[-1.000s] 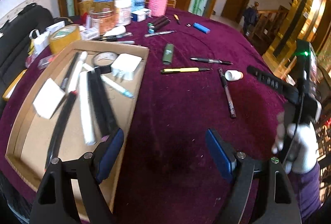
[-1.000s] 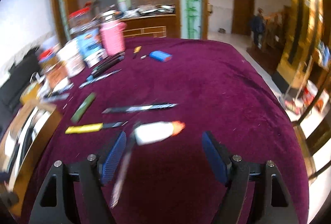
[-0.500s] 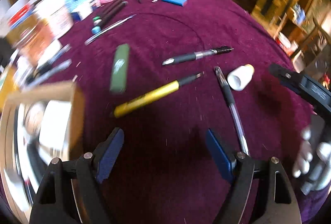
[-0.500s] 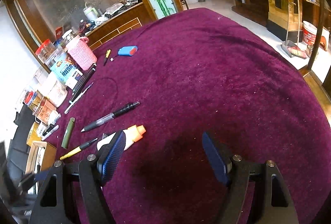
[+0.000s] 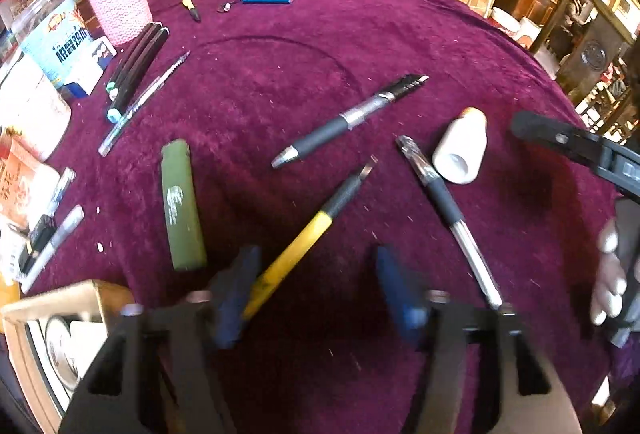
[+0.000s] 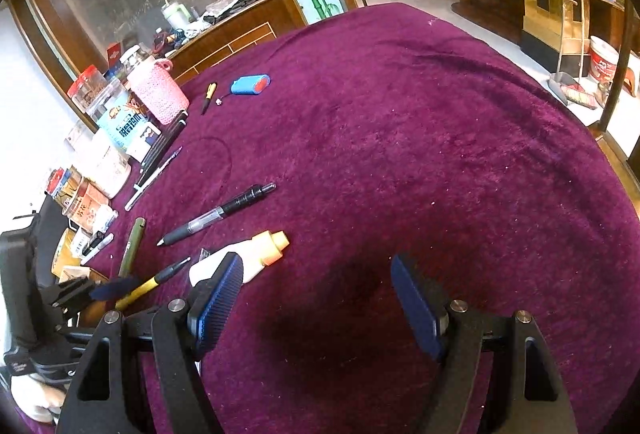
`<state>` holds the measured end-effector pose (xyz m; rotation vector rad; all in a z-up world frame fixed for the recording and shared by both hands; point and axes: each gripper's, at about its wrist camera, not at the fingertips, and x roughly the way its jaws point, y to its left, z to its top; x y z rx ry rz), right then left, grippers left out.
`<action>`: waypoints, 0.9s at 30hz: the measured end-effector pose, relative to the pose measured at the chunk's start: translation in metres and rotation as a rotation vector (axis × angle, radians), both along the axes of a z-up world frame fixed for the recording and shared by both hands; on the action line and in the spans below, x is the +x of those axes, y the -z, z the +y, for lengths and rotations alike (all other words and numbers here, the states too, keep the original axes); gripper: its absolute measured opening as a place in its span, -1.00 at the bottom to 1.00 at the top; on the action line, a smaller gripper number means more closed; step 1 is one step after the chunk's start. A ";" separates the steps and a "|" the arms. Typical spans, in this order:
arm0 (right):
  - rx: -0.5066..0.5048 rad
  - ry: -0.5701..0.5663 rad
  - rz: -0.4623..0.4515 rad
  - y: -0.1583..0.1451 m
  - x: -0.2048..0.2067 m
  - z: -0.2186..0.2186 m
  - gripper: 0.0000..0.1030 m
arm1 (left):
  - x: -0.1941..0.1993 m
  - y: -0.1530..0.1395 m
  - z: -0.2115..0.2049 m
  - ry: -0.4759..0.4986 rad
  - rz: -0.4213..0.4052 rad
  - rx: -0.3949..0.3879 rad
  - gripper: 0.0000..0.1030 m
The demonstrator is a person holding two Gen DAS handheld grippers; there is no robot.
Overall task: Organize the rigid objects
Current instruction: 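Grasp the yellow pencil on the table with the left tool, then grasp the clear ballpoint pen with the right tool while the left tool holds the yellow pencil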
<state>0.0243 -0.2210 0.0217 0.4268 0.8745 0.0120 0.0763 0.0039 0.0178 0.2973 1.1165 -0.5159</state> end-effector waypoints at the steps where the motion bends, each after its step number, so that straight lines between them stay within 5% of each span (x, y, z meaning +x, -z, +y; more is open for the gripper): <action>1: -0.002 0.000 0.002 0.000 0.001 0.001 0.54 | -0.003 -0.002 0.002 -0.003 -0.002 0.009 -0.46; 2: -0.004 0.000 0.005 0.001 0.002 0.001 0.54 | -0.006 -0.004 0.004 -0.007 0.003 0.015 -0.71; 4: -0.007 0.001 0.009 0.002 0.002 0.002 0.54 | -0.011 -0.005 0.006 -0.005 0.027 -0.001 -0.82; 9: -0.008 0.000 0.011 0.003 0.001 0.003 0.54 | -0.021 -0.003 -0.003 -0.012 -0.032 0.059 -0.79; 14: -0.008 0.000 0.014 0.004 0.001 0.003 0.54 | -0.021 -0.001 -0.008 -0.051 -0.110 0.090 -0.55; 16: -0.009 -0.001 0.013 0.005 0.001 0.003 0.54 | -0.021 -0.001 -0.005 -0.077 -0.108 0.065 -0.55; 19: -0.007 -0.006 0.009 0.005 0.001 0.003 0.54 | -0.023 -0.003 0.001 -0.110 -0.087 0.010 -0.85; 27: 0.053 -0.104 -0.028 0.003 0.001 0.014 0.55 | -0.068 -0.026 0.021 -0.160 -0.097 -0.126 -0.85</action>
